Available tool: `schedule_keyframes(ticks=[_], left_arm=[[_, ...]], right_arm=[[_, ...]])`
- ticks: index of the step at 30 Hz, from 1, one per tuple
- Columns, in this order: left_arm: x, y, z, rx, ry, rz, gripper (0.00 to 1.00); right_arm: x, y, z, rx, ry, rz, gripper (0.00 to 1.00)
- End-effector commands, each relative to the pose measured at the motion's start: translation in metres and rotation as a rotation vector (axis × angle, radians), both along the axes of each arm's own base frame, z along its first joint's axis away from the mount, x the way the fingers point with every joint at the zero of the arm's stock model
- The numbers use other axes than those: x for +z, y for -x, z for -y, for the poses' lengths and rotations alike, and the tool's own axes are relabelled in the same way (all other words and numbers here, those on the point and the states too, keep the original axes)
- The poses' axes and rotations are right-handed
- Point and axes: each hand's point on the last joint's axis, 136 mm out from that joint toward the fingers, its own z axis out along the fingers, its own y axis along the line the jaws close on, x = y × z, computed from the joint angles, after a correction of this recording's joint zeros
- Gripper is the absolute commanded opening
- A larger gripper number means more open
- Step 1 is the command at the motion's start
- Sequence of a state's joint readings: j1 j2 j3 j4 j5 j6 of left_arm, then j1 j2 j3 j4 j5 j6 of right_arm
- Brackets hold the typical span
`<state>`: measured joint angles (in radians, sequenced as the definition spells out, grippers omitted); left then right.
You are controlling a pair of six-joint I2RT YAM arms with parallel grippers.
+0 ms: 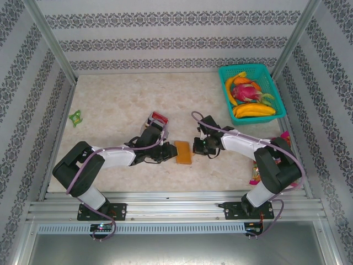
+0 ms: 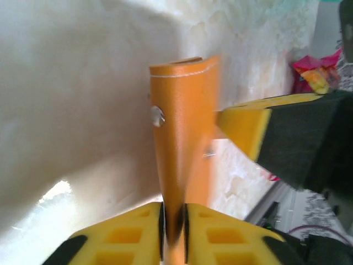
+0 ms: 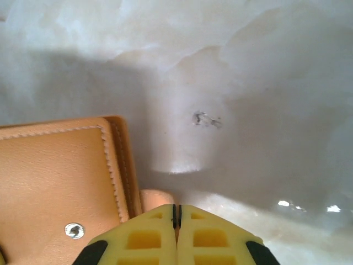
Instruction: Put the credit cards into the card holder
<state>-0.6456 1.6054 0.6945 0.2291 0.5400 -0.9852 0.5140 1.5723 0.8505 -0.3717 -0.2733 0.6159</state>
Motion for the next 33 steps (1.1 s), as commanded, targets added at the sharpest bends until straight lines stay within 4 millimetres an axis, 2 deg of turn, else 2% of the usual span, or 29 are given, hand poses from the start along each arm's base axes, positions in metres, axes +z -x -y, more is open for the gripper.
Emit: schedule_keyframes(ticks=[1, 2, 5, 8, 11, 14, 24, 28, 31, 33], left_arm=[[-0.003, -0.003, -0.019, 0.014, -0.130, 0.013, 0.40], [-0.003, -0.004, -0.025, 0.026, -0.162, 0.019, 0.46], [0.008, -0.007, -0.029, 0.028, -0.191, 0.054, 0.56], [0.021, -0.010, -0.023, 0.001, -0.185, 0.080, 0.61], [0.032, -0.012, -0.015, -0.022, -0.161, 0.100, 0.65], [0.033, -0.013, -0.014, -0.019, -0.158, 0.099, 0.69], [0.017, -0.016, -0.019, -0.009, -0.224, 0.065, 0.68], [0.011, -0.017, -0.022, -0.009, -0.257, 0.056, 0.68], [0.005, -0.016, -0.029, 0.007, -0.297, 0.038, 0.64], [0.000, -0.015, -0.042, 0.038, -0.368, 0.040, 0.57]], right_arm=[[0.027, 0.001, -0.009, 0.043, -0.094, 0.059, 0.00], [0.036, 0.002, -0.015, 0.054, -0.136, 0.074, 0.00], [0.057, 0.003, -0.028, 0.078, -0.228, 0.114, 0.00], [0.073, 0.002, -0.038, 0.093, -0.299, 0.141, 0.00], [0.082, 0.002, -0.046, 0.111, -0.336, 0.141, 0.00], [0.084, 0.002, -0.052, 0.125, -0.352, 0.137, 0.00], [0.085, 0.002, -0.058, 0.135, -0.386, 0.117, 0.01], [0.094, 0.001, -0.064, 0.126, -0.466, 0.123, 0.01], [0.090, 0.001, -0.059, 0.125, -0.429, 0.114, 0.01], [0.082, 0.001, -0.052, 0.105, -0.392, 0.110, 0.01]])
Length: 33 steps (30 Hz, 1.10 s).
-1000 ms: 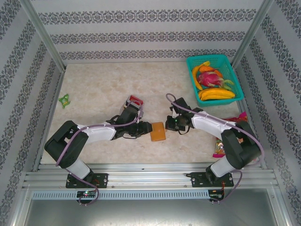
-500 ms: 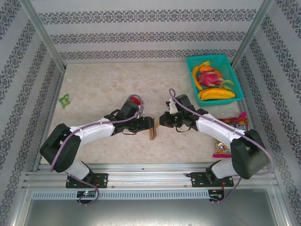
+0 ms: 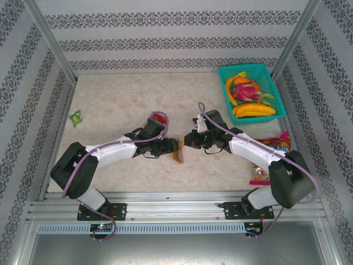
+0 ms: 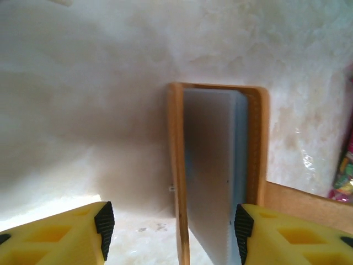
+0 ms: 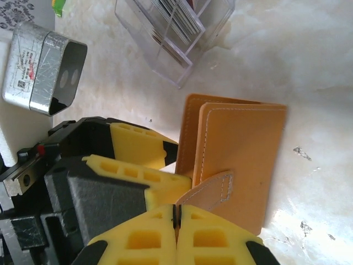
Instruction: Put the credit cards into the card holder
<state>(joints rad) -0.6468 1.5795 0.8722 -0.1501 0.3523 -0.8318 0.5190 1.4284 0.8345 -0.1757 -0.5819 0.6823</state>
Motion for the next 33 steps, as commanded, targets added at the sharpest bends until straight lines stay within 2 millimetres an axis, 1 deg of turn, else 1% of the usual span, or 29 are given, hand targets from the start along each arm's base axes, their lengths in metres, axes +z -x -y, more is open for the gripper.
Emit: schedule_keyframes(ticks=[1, 2, 4, 5, 6, 10, 11, 13, 16, 19, 20, 21, 23, 24, 25, 27, 31, 33], left_arm=[[-0.010, 0.002, -0.023, 0.041, -0.132, 0.000, 0.48], [-0.011, 0.002, -0.026, 0.049, -0.135, 0.007, 0.41], [-0.012, 0.004, -0.028, 0.063, -0.121, 0.017, 0.32], [-0.012, 0.005, -0.027, 0.061, -0.110, 0.019, 0.30], [-0.012, 0.005, -0.024, 0.053, -0.097, 0.018, 0.30], [-0.010, 0.004, -0.009, 0.013, -0.031, 0.019, 0.28], [-0.010, 0.003, -0.005, 0.001, -0.012, 0.018, 0.30], [-0.007, 0.004, 0.005, -0.031, 0.034, 0.020, 0.38], [-0.001, 0.003, 0.015, -0.056, 0.090, 0.036, 0.35], [-0.004, 0.002, 0.018, -0.056, 0.111, 0.035, 0.25], [-0.006, 0.003, 0.018, -0.056, 0.106, 0.028, 0.20], [-0.007, 0.003, 0.018, -0.056, 0.107, 0.027, 0.16], [-0.008, 0.004, 0.018, -0.056, 0.115, 0.028, 0.06], [-0.008, 0.004, 0.017, -0.053, 0.112, 0.029, 0.01], [-0.008, 0.005, 0.015, -0.048, 0.104, 0.027, 0.00], [-0.012, 0.009, 0.006, -0.031, 0.063, 0.017, 0.00], [-0.027, 0.023, -0.024, 0.025, -0.038, -0.016, 0.00], [-0.035, 0.031, -0.037, 0.049, -0.068, -0.033, 0.00]], right_arm=[[-0.007, -0.002, 0.010, -0.032, 0.037, -0.012, 0.01], [-0.013, -0.002, 0.016, -0.050, 0.068, -0.024, 0.01], [-0.028, -0.002, 0.030, -0.078, 0.131, -0.060, 0.01], [-0.032, -0.002, 0.034, -0.091, 0.148, -0.069, 0.01], [-0.038, -0.002, 0.040, -0.105, 0.164, -0.081, 0.01], [-0.054, -0.001, 0.049, -0.122, 0.205, -0.104, 0.01], [-0.057, -0.001, 0.052, -0.125, 0.225, -0.110, 0.01], [-0.066, 0.001, 0.059, -0.135, 0.270, -0.127, 0.00], [-0.074, 0.001, 0.063, -0.148, 0.293, -0.136, 0.00], [-0.080, 0.001, 0.065, -0.153, 0.310, -0.147, 0.01], [-0.081, 0.001, 0.065, -0.150, 0.313, -0.148, 0.00], [-0.082, 0.000, 0.066, -0.153, 0.319, -0.150, 0.00], [-0.086, 0.001, 0.072, -0.162, 0.345, -0.150, 0.01], [-0.088, 0.000, 0.076, -0.166, 0.367, -0.149, 0.00], [-0.090, 0.001, 0.082, -0.172, 0.397, -0.152, 0.00], [-0.095, 0.003, 0.090, -0.175, 0.438, -0.156, 0.01], [-0.102, 0.006, 0.104, -0.189, 0.505, -0.154, 0.01], [-0.106, 0.008, 0.111, -0.191, 0.554, -0.142, 0.03]])
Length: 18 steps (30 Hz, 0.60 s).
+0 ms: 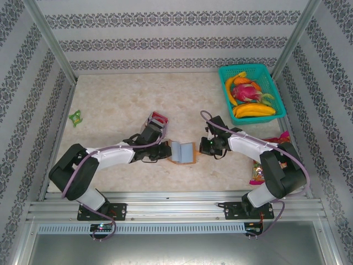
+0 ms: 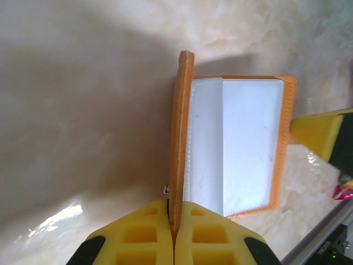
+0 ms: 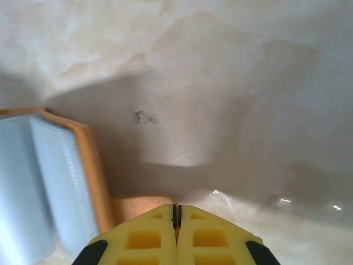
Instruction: Put the credit cards into the card holder
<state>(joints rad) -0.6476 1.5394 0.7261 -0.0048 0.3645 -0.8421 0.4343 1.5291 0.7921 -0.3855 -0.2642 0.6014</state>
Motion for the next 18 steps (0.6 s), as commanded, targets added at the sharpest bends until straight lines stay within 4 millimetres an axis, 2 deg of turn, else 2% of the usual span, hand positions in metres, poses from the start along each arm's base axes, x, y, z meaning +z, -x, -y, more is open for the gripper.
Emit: schedule_keyframes(ticks=[1, 4, 6, 7, 8, 10, 13, 15, 18], left_arm=[[-0.021, 0.021, -0.033, 0.059, -0.101, -0.060, 0.00], [-0.019, 0.024, -0.032, 0.063, -0.057, -0.044, 0.00], [-0.013, 0.022, -0.026, 0.048, -0.024, -0.031, 0.00], [-0.010, 0.021, -0.024, 0.037, -0.017, -0.025, 0.00], [-0.007, 0.020, -0.021, 0.026, -0.012, -0.017, 0.00], [-0.003, 0.018, -0.019, 0.015, -0.007, -0.006, 0.00], [0.001, 0.017, -0.018, 0.018, 0.002, 0.002, 0.00], [0.002, 0.017, -0.017, 0.019, 0.011, 0.003, 0.00], [0.006, 0.015, -0.015, 0.022, 0.021, 0.010, 0.00]], right_arm=[[-0.017, 0.008, 0.026, 0.000, 0.143, -0.015, 0.04], [-0.016, 0.011, 0.018, 0.026, 0.102, -0.026, 0.07], [-0.004, 0.010, 0.010, 0.037, 0.069, -0.022, 0.17], [0.006, 0.009, 0.008, 0.037, 0.077, -0.002, 0.29], [0.020, 0.007, 0.006, 0.042, 0.084, 0.033, 0.37], [0.046, 0.002, 0.002, 0.042, 0.080, 0.108, 0.43], [0.082, -0.004, -0.013, 0.047, 0.011, 0.211, 0.43], [0.101, -0.003, -0.038, 0.089, -0.091, 0.258, 0.41], [0.111, 0.003, -0.076, 0.156, -0.175, 0.255, 0.41]])
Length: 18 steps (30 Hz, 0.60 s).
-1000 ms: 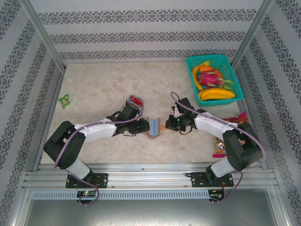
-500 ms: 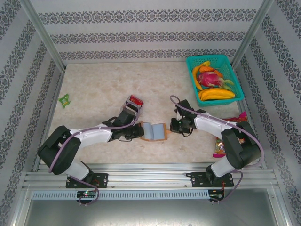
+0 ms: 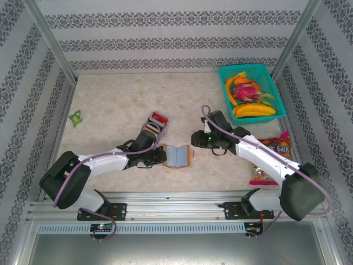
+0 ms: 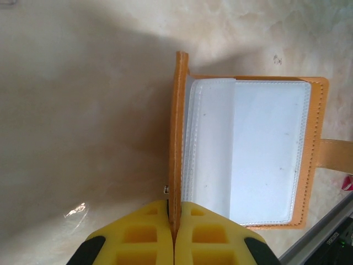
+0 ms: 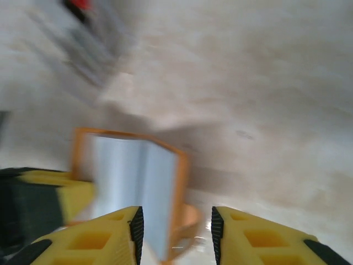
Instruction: Put the credit cards into the card holder
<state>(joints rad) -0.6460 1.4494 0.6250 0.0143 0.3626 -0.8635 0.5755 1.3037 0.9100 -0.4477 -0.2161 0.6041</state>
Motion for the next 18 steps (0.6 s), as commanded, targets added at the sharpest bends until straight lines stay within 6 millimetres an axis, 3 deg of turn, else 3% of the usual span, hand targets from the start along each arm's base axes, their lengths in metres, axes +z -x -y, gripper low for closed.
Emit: schedule_keyframes(ticks=[1, 5, 13, 16, 18], left_arm=[[0.010, -0.003, 0.001, 0.000, 0.016, 0.019, 0.00], [0.014, -0.004, 0.000, 0.009, 0.021, 0.026, 0.00], [0.007, -0.001, -0.002, 0.013, 0.014, 0.012, 0.00], [0.004, 0.000, -0.010, 0.041, -0.008, 0.013, 0.07], [0.004, 0.002, -0.020, 0.081, -0.031, 0.025, 0.22]], right_arm=[[0.006, 0.007, -0.040, 0.072, -0.066, -0.017, 0.40], [-0.009, 0.009, -0.068, 0.110, -0.041, -0.058, 0.38], [-0.092, 0.019, -0.066, 0.091, 0.131, -0.211, 0.45], [-0.109, 0.022, -0.058, 0.087, 0.221, -0.226, 0.49], [-0.116, 0.025, -0.055, 0.097, 0.257, -0.234, 0.50]])
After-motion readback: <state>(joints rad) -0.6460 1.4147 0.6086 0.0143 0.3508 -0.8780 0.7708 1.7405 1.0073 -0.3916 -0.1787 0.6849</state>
